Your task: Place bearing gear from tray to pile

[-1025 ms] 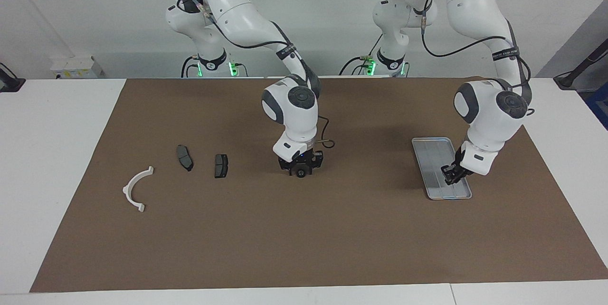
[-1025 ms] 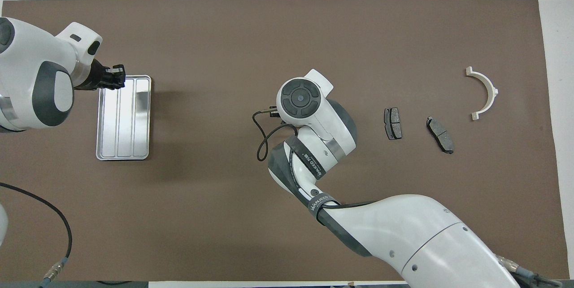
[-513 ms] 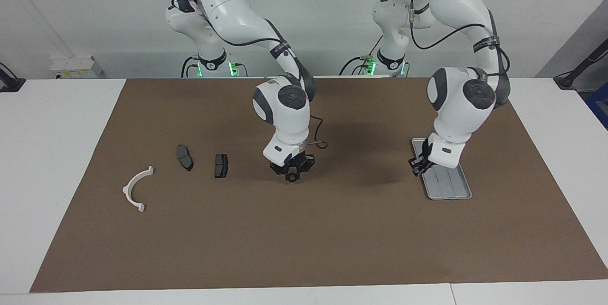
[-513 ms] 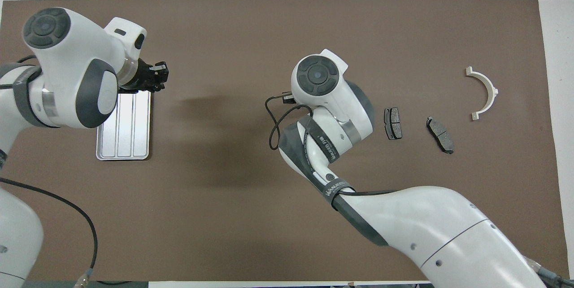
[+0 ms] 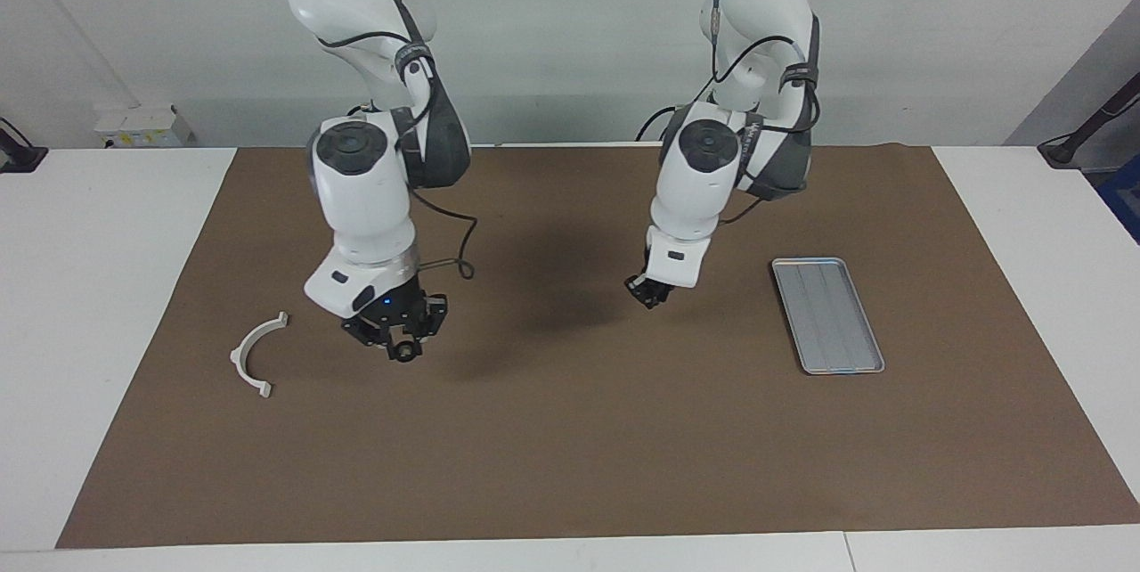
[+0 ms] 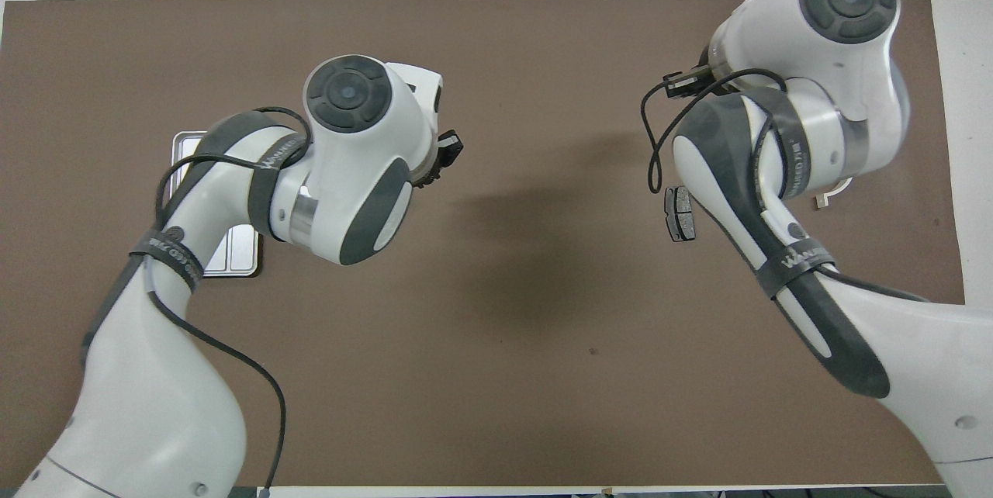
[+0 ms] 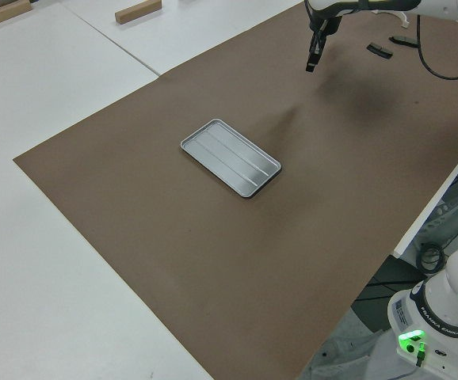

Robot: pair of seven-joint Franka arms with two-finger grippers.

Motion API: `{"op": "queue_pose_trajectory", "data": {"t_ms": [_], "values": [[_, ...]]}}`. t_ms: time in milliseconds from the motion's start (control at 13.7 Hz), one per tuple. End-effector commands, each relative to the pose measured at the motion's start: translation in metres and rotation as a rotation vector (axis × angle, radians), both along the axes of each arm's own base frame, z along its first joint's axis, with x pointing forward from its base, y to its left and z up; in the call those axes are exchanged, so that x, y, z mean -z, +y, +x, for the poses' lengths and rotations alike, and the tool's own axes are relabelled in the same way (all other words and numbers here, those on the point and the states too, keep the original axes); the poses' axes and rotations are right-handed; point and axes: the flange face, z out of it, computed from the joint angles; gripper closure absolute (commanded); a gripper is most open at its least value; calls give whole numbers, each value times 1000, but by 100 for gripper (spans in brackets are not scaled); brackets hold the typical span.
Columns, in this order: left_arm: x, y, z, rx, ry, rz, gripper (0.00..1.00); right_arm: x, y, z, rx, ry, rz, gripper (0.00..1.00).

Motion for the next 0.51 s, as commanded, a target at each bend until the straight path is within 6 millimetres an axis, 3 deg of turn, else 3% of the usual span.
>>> {"op": "queue_pose_trajectory", "data": {"t_ms": [0, 73, 146, 293, 439], "values": [[15, -54, 28, -55, -7, 6, 100, 8, -60, 1, -84, 30, -26, 100], [48, -65, 38, -58, 32, 45, 100, 12, -84, 0, -97, 42, -32, 100], [51, -82, 42, -74, 25, 41, 100, 15, -98, -4, -89, 53, -13, 100], [48, -90, 35, -113, 25, 27, 100, 30, -130, -19, -81, 84, 47, 100], [59, -98, 29, -140, 14, -23, 100, 39, -138, -31, -96, 112, 46, 100]]}}
